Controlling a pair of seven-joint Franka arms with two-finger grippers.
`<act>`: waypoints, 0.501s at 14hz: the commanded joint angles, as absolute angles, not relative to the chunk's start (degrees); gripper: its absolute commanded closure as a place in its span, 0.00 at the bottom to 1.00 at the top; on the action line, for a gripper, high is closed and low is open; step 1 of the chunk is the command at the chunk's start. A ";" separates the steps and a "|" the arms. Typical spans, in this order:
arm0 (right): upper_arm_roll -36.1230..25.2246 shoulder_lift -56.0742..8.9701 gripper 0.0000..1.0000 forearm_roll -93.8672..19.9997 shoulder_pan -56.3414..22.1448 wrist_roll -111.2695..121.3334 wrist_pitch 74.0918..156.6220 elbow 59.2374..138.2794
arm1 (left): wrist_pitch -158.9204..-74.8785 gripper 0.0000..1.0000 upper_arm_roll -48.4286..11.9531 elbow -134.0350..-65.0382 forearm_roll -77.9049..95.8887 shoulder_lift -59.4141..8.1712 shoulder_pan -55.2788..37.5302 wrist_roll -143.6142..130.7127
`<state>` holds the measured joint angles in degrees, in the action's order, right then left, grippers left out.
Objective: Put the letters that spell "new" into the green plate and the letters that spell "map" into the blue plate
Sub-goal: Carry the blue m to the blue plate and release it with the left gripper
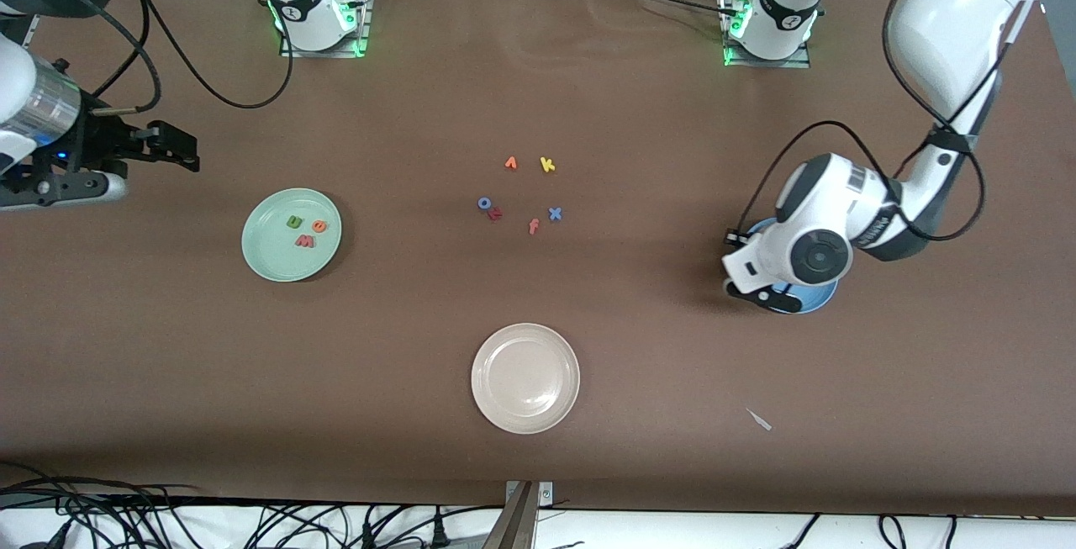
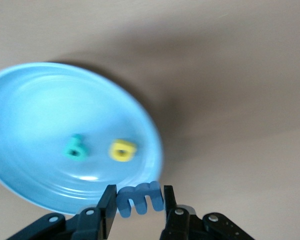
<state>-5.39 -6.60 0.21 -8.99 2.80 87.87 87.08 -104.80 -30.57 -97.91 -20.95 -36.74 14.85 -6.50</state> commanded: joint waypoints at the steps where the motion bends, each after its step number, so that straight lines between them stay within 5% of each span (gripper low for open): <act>1: -5.89 -6.77 0.00 1.05 -8.17 3.25 84.91 84.03 | -104.33 0.64 -28.66 -96.68 -24.51 -39.63 14.77 -1.50; 2: -5.80 -6.85 0.00 1.84 -8.26 3.25 84.90 82.54 | -104.33 0.39 -28.57 -95.90 -24.78 -39.64 14.85 0.42; 3: -5.80 -6.86 0.00 2.19 -8.26 2.90 85.08 81.66 | -104.07 0.04 -28.56 -95.02 -24.61 -39.64 14.85 2.96; 7: -5.45 -8.17 0.00 2.20 -8.87 2.46 85.78 80.51 | -100.47 0.00 -28.56 -90.63 -23.38 -38.76 15.56 5.18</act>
